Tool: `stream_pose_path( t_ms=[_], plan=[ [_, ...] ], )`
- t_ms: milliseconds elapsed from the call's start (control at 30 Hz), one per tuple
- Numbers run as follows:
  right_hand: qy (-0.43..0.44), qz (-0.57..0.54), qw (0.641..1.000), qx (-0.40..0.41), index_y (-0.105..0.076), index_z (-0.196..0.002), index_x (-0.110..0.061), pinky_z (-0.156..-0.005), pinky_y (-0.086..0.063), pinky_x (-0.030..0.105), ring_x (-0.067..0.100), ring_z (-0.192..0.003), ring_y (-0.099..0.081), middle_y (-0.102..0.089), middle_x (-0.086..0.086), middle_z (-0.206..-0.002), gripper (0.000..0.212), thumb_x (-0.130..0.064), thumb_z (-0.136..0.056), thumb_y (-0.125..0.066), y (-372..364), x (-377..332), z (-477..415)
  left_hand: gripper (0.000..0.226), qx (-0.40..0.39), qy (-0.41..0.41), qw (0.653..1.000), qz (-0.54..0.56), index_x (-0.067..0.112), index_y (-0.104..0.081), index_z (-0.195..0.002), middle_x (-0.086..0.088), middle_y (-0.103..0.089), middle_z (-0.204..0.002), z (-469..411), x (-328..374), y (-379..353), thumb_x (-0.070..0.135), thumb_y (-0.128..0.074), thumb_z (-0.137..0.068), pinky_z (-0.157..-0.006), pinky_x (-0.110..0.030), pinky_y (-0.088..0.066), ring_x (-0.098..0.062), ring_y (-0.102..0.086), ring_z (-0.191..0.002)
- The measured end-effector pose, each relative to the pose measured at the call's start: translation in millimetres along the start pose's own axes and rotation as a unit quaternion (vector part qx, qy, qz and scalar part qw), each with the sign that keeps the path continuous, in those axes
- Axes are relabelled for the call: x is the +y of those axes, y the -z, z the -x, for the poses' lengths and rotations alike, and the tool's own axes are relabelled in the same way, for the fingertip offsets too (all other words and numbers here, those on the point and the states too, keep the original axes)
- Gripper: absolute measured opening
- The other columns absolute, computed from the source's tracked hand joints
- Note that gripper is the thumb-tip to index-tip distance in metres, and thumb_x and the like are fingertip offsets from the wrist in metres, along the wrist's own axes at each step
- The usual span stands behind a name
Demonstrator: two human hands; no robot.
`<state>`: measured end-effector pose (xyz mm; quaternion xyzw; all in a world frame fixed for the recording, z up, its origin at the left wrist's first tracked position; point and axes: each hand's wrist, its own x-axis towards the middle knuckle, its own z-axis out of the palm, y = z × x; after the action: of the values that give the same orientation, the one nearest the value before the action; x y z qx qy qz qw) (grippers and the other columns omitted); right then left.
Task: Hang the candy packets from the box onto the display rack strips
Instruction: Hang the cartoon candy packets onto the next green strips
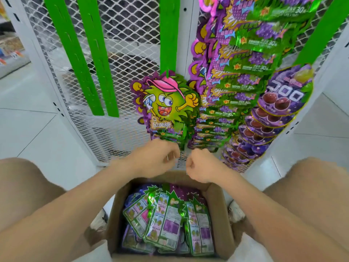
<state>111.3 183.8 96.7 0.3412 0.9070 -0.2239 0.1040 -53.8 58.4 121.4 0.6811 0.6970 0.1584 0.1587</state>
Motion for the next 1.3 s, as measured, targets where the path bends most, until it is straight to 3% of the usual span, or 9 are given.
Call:
stream_pose_path(
  t_ms=[233,333,400,600,867,967,1033,1167,1300],
  plan=[
    [-0.092,0.059,0.973,-0.203,-0.056,-0.102,-0.006,-0.067,-0.049,0.034,0.031,-0.095,-0.067,-0.065,0.014,-0.109,0.024,-0.029,-0.101,-0.062,-117,49,-5,0.016,-0.234,0.034,0.971,-0.031,0.021,-0.074,-0.107,0.004,-0.074,-0.099,1,-12,-54,0.028,-0.06,-0.104,-0.082,-0.034,-0.056,-0.016,-0.069,-0.089],
    [-0.157,0.016,0.966,-0.205,-0.045,-0.139,0.002,-0.08,-0.054,0.036,0.031,-0.106,-0.065,-0.058,0.02,-0.131,0.074,-0.053,-0.094,-0.068,-170,54,-5,0.015,-0.246,0.04,0.968,-0.028,0.023,-0.072,-0.108,0.004,-0.074,-0.101,-5,-17,-60,0.029,-0.058,-0.105,-0.086,-0.041,-0.059,-0.016,-0.07,-0.091],
    [-0.169,0.024,0.958,-0.23,-0.006,-0.164,-0.004,-0.1,-0.053,0.044,0.038,-0.126,-0.058,-0.04,0.028,-0.152,0.113,-0.06,-0.089,-0.07,-194,53,-2,0.014,-0.244,0.048,0.968,-0.021,0.025,-0.071,-0.106,0.004,-0.074,-0.099,-7,-19,-62,0.029,-0.058,-0.104,-0.087,-0.043,-0.06,-0.016,-0.07,-0.09],
    [-0.126,0.046,0.964,-0.229,0.018,-0.163,-0.015,-0.104,-0.052,0.051,0.037,-0.13,-0.056,-0.048,0.022,-0.15,0.124,-0.015,-0.086,-0.078,-202,50,-2,0.017,-0.233,0.051,0.971,-0.021,0.023,-0.072,-0.108,0.006,-0.071,-0.089,-11,-19,-60,0.024,-0.056,-0.105,-0.084,-0.044,-0.06,-0.014,-0.068,-0.085],
    [-0.119,-0.021,0.992,-0.016,-0.049,-0.145,-0.021,-0.083,-0.056,0.044,0.038,-0.107,-0.066,-0.065,0.014,-0.124,0.047,-0.029,-0.099,-0.056,-108,47,-11,0.03,-0.16,0.093,0.983,-0.014,0.016,-0.062,-0.135,-0.004,-0.067,-0.118,-3,-20,-44,0.021,-0.053,-0.107,-0.089,-0.032,-0.047,-0.028,-0.064,-0.118],
    [-0.039,-0.107,0.993,0.022,-0.059,-0.095,-0.02,-0.066,-0.052,0.037,0.03,-0.075,-0.059,-0.059,0.002,-0.076,0.004,-0.018,-0.096,-0.056,-67,32,-7,0.058,-0.091,0.131,0.987,0.022,0.008,-0.038,-0.159,-0.016,-0.048,-0.157,-1,-15,-28,0.022,-0.058,-0.106,-0.112,-0.033,-0.037,-0.031,-0.046,-0.144],
    [-0.009,-0.183,0.982,0.049,-0.052,-0.075,-0.017,-0.059,-0.038,0.034,0.022,-0.064,-0.048,-0.05,-0.001,-0.064,0.018,-0.011,-0.092,-0.057,-40,21,2,0.063,-0.051,0.157,0.985,0.053,0.005,-0.033,-0.16,-0.018,-0.042,-0.162,1,-11,-15,0.019,-0.06,-0.106,-0.114,-0.03,-0.032,-0.032,-0.04,-0.149],
    [0.028,-0.36,0.928,0.096,-0.056,-0.072,-0.021,-0.052,-0.028,0.03,0.014,-0.057,-0.037,-0.045,-0.006,-0.064,0.025,-0.008,-0.092,-0.06,5,-1,27,0.023,0.061,0.224,0.958,0.17,0.013,-0.069,-0.118,-0.008,-0.073,-0.114,3,-11,15,0.025,-0.071,-0.099,-0.083,-0.031,-0.046,-0.028,-0.066,-0.109],
    [0.044,-0.391,0.907,0.148,-0.06,-0.074,-0.01,-0.063,-0.034,0.032,0.014,-0.064,-0.042,-0.051,-0.003,-0.068,0.011,-0.01,-0.081,-0.069,34,-8,38,0.015,0.153,0.189,0.904,0.351,0.015,-0.068,-0.086,0.003,-0.068,-0.084,6,-6,50,0.018,-0.081,-0.093,-0.07,-0.019,-0.045,-0.014,-0.062,-0.08]
  ],
)
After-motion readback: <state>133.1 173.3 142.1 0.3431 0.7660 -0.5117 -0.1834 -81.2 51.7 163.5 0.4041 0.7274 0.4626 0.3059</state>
